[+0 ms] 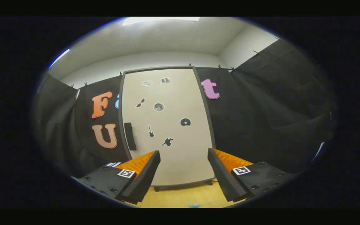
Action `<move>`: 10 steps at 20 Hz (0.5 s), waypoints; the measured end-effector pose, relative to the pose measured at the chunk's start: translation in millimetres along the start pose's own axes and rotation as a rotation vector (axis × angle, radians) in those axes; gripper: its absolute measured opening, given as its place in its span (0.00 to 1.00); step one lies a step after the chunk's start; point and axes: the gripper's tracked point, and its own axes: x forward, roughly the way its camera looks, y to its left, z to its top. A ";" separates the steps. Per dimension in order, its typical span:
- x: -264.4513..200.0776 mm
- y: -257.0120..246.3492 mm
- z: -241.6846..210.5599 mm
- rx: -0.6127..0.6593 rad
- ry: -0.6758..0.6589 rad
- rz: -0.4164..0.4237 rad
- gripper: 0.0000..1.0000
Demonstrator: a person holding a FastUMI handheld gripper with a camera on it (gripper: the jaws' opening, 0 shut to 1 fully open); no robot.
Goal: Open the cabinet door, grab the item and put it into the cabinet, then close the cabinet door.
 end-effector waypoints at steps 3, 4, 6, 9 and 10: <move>5.6 -0.4 1.1 -0.012 -0.006 0.017 0.97; 7.8 -0.2 0.3 -0.018 -0.001 0.023 0.97; 10.8 1.9 0.2 -0.015 -0.003 0.036 0.97; 14.2 2.4 -4.0 -0.010 -0.002 0.050 0.97; 15.7 1.7 -6.9 -0.011 0.009 0.050 0.97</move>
